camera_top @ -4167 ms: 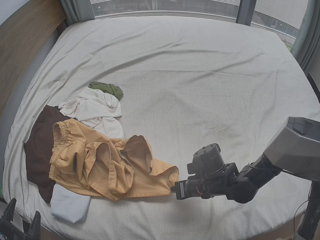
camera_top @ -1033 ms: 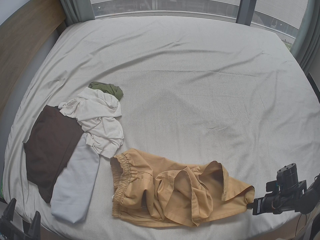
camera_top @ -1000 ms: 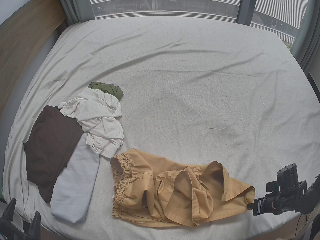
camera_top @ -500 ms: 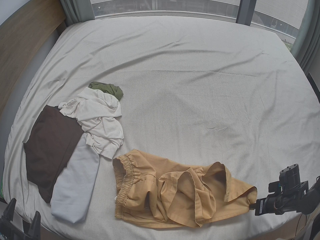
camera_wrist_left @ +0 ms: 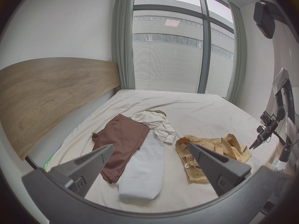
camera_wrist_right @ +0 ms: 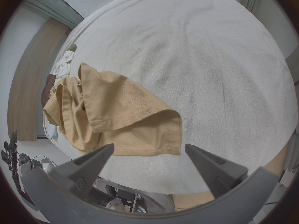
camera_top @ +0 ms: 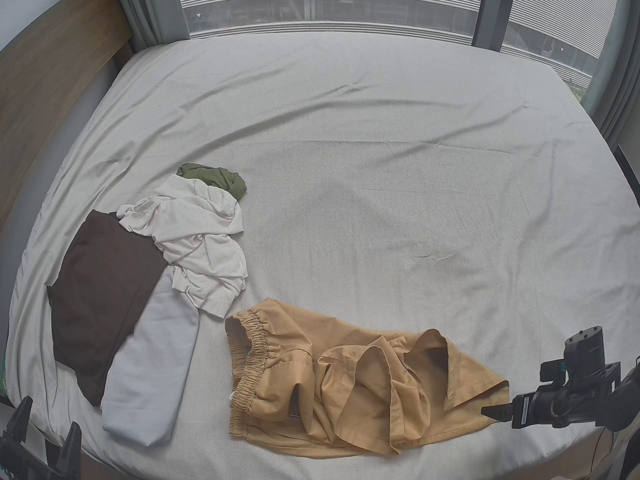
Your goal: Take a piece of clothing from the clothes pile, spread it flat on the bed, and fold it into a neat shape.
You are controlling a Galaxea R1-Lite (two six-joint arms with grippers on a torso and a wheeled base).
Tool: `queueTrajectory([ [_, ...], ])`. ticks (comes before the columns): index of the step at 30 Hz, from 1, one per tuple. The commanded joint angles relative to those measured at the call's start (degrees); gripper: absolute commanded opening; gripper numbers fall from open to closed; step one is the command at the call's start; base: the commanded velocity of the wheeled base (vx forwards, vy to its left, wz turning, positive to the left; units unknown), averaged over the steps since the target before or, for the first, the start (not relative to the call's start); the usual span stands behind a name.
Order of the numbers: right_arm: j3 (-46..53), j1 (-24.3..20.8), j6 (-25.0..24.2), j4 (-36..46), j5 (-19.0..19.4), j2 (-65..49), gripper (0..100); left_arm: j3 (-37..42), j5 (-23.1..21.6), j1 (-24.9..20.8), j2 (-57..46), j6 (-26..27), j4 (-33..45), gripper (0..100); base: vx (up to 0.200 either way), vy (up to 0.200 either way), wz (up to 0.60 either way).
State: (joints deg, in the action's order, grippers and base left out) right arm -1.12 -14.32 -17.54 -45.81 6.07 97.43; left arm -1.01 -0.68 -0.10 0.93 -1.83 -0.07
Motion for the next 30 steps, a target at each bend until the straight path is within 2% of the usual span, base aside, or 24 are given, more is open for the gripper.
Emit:
queueTrajectory([
  [1,1.0,-2.1,0.1,-1.3,0.4,-9.3,100,1.0,0.0,0.0,-0.9,0.0,0.0,100,0.000,0.000,0.00],
  [7,0.3,-6.3,0.0,-3.7,0.9,-14.5,100,1.0,0.0,0.0,-0.9,0.0,0.0,100,0.000,0.000,0.00],
  [9,-1.4,-9.6,-0.2,-5.4,2.7,-16.0,100,1.0,0.0,0.0,-0.9,0.0,0.0,100,0.000,0.000,0.00],
  [14,-5.4,-13.7,-0.4,-6.1,5.4,-15.6,100,1.0,0.0,0.0,-0.9,0.0,0.0,100,0.000,0.000,0.00],
  [15,-7.1,-14.8,-0.5,-6.0,6.8,-15.3,100,1.0,0.0,0.0,-0.9,0.0,0.0,100,0.000,0.000,0.00],
  [21,-10.1,-15.1,-0.6,-6.2,11.7,-11.5,100,1.0,0.0,0.0,-0.9,0.0,0.0,100,0.000,0.000,0.00],
  [27,-10.1,-13.3,-2.1,-10.5,17.8,-7.9,100,1.0,0.2,0.0,-0.9,0.2,0.0,100,0.000,0.000,0.00],
  [30,-10.0,-12.7,-2.1,-12.2,18.5,-5.2,100,1.0,0.2,0.0,-0.9,0.2,0.0,100,0.000,0.000,0.00],
])
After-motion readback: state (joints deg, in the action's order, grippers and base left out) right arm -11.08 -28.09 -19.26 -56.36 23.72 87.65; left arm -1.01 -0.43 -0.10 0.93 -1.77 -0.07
